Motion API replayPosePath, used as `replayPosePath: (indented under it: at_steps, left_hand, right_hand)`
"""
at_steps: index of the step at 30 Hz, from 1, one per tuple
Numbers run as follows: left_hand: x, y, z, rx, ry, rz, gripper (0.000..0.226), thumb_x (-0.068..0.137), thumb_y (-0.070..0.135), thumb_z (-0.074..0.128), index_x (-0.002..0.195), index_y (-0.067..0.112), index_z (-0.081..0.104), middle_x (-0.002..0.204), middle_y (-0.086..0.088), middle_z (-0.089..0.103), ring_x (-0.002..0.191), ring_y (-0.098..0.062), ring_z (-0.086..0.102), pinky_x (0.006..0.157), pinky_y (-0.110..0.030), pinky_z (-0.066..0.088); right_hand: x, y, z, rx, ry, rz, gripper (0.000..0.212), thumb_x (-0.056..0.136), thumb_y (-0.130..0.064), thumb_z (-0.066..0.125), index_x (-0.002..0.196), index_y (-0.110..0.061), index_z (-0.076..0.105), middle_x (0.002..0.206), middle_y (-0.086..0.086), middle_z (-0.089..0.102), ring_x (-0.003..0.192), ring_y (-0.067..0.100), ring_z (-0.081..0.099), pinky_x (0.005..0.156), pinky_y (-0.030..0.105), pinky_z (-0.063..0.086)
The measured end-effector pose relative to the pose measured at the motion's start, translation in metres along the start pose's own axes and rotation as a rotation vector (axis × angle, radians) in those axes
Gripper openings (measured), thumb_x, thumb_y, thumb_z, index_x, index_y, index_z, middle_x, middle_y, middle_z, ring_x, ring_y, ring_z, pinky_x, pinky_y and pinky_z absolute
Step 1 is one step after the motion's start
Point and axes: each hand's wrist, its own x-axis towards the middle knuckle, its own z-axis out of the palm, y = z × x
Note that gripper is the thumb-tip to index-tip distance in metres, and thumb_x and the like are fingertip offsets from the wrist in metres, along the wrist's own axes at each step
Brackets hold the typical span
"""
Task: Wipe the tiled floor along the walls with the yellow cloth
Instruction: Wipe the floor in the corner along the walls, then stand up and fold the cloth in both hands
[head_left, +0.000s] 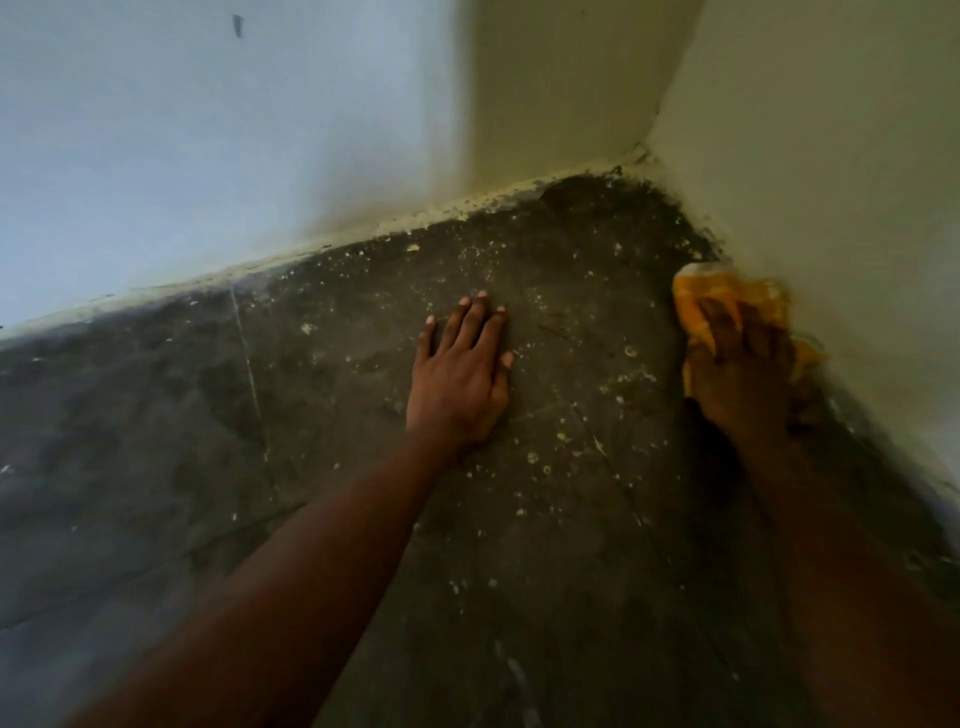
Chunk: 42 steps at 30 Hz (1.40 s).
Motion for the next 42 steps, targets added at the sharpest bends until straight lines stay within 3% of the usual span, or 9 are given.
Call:
replayPosePath:
  at_steps: [2, 6, 13, 18, 26, 29, 32, 36, 42]
  left_hand:
    - [0.001, -0.003, 0.002, -0.011, 0.009, 0.011, 0.061, 0.110, 0.045, 0.029, 0.166, 0.024, 0.019, 0.176, -0.001, 0.009, 0.162, -0.019, 0.002, 0.131, -0.051, 0.000]
    - [-0.001, -0.002, 0.002, 0.022, 0.077, 0.053, 0.058, 0.108, 0.041, 0.036, 0.162, 0.019, 0.032, 0.173, -0.004, 0.021, 0.162, -0.020, 0.009, 0.131, -0.049, -0.002]
    - [-0.064, 0.011, -0.001, -0.003, -0.046, 0.129, 0.064, 0.107, 0.048, 0.031, 0.166, 0.024, 0.019, 0.175, 0.003, 0.012, 0.162, -0.016, 0.004, 0.130, -0.047, 0.003]
    - [-0.143, 0.020, -0.001, -0.045, -0.108, 0.154, 0.076, 0.098, 0.058, 0.027, 0.166, 0.030, 0.011, 0.173, 0.012, 0.001, 0.160, -0.008, -0.004, 0.129, -0.035, -0.007]
    - [-0.178, 0.070, -0.062, -0.383, -0.510, -0.288, 0.063, 0.105, 0.046, 0.051, 0.162, 0.028, 0.033, 0.175, 0.002, 0.014, 0.162, -0.029, 0.003, 0.130, -0.056, 0.004]
    - [-0.205, 0.108, -0.130, -0.724, -0.397, -0.461, 0.044, 0.101, 0.058, 0.048, 0.127, 0.027, 0.066, 0.131, -0.005, 0.066, 0.134, -0.032, 0.053, 0.114, -0.047, 0.040]
    - [-0.223, 0.155, -0.244, -1.208, -0.338, -0.599, 0.044, 0.110, 0.038, 0.044, 0.104, 0.006, 0.074, 0.090, -0.005, 0.076, 0.087, -0.020, 0.073, 0.075, -0.029, 0.055]
    - [-0.242, 0.207, -0.403, -1.359, -0.331, -0.650, 0.051, 0.110, 0.043, 0.042, 0.106, 0.006, 0.077, 0.094, -0.008, 0.080, 0.088, -0.025, 0.075, 0.086, -0.039, 0.056]
    - [-0.284, 0.240, -0.641, -1.429, -0.355, -0.743, 0.029, 0.106, 0.029, 0.053, 0.112, 0.006, 0.070, 0.097, -0.014, 0.075, 0.089, -0.030, 0.072, 0.079, -0.036, 0.059]
  right_hand:
    - [-0.006, -0.020, 0.011, 0.000, -0.027, 0.096, 0.063, 0.103, -0.060, 0.023, 0.162, -0.048, 0.005, 0.175, -0.002, -0.002, 0.159, 0.039, -0.003, 0.123, 0.070, 0.004]
    - [-0.091, 0.002, 0.019, -0.038, 0.011, -0.308, 0.059, 0.103, -0.059, 0.024, 0.160, -0.053, 0.011, 0.174, -0.006, 0.005, 0.160, 0.031, 0.004, 0.126, 0.063, 0.001]
    - [-0.110, 0.008, 0.009, 0.041, 0.047, 0.010, 0.058, 0.098, -0.063, 0.029, 0.155, -0.056, 0.023, 0.172, -0.004, 0.013, 0.156, 0.036, 0.012, 0.118, 0.074, 0.010]
    - [-0.158, 0.010, -0.005, 0.040, 0.005, -0.177, 0.056, 0.097, -0.045, 0.039, 0.153, -0.040, 0.043, 0.162, 0.008, 0.036, 0.145, 0.043, 0.034, 0.118, 0.051, 0.022]
    - [-0.276, -0.047, -0.048, 0.737, -0.172, -0.137, 0.047, 0.095, -0.029, 0.058, 0.141, -0.035, 0.060, 0.142, -0.009, 0.062, 0.123, 0.012, 0.061, 0.108, 0.049, 0.051]
    - [-0.310, -0.087, -0.119, 0.812, -0.150, -0.155, 0.050, 0.096, -0.037, 0.053, 0.146, -0.034, 0.056, 0.146, -0.008, 0.059, 0.132, 0.012, 0.057, 0.108, 0.045, 0.051]
    - [-0.345, -0.126, -0.210, 0.856, -0.096, -0.164, 0.050, 0.095, -0.043, 0.053, 0.145, -0.045, 0.051, 0.147, -0.007, 0.058, 0.130, 0.011, 0.057, 0.105, 0.036, 0.051]
    - [-0.375, -0.182, -0.330, 0.905, -0.163, -0.129, 0.043, 0.092, -0.053, 0.054, 0.132, -0.066, 0.046, 0.123, -0.009, 0.067, 0.105, 0.009, 0.068, 0.087, 0.037, 0.059]
    - [-0.452, -0.268, -0.525, 0.938, -0.361, -0.245, 0.048, 0.097, -0.023, 0.063, 0.139, -0.044, 0.052, 0.121, -0.017, 0.066, 0.094, 0.002, 0.070, 0.076, 0.019, 0.057]
